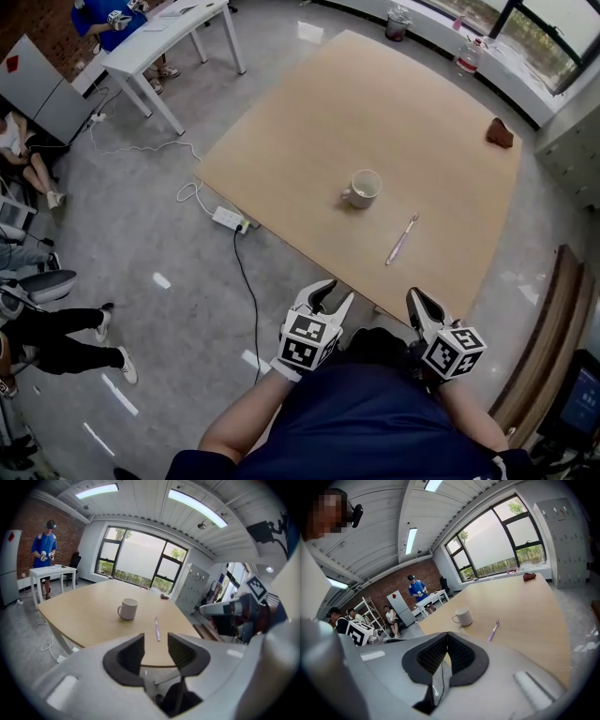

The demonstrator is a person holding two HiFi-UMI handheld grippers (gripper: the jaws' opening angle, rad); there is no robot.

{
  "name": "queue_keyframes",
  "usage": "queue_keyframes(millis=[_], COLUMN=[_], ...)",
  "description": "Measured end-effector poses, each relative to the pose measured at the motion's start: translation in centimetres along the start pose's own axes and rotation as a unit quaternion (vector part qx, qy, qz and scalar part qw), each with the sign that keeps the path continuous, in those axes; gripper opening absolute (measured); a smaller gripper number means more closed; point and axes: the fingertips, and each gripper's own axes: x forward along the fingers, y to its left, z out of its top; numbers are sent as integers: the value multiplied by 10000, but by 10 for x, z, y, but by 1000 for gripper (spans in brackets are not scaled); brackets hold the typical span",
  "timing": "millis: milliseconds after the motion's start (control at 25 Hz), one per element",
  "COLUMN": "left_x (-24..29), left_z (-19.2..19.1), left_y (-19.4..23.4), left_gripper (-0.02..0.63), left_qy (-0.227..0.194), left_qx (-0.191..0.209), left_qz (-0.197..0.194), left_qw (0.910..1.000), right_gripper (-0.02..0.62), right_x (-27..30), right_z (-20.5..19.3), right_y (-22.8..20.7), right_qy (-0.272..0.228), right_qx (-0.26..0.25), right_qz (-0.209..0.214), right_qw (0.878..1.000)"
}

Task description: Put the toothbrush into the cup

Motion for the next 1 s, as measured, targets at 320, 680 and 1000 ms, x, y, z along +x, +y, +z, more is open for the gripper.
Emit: queue_keyframes(millis=[320,680,1000], left_x=[49,127,194], left_z=[-6,-3,-22], left_y=[15,8,-7], left_gripper=[235,229,227], left_qy=[434,694,1300], left_qx=[524,1006,1598], left_qz=[178,249,-3], left_qw=[9975,9922,9786], right_gripper=[11,12,18], right_x=[26,45,74], right_z=[14,27,29], right_y=[-22,-62,-111], right_qy=[-52,58,181], right_qx=[214,523,566], right_qz=[-44,-104,-418], right_qw=[9997,9986,9974])
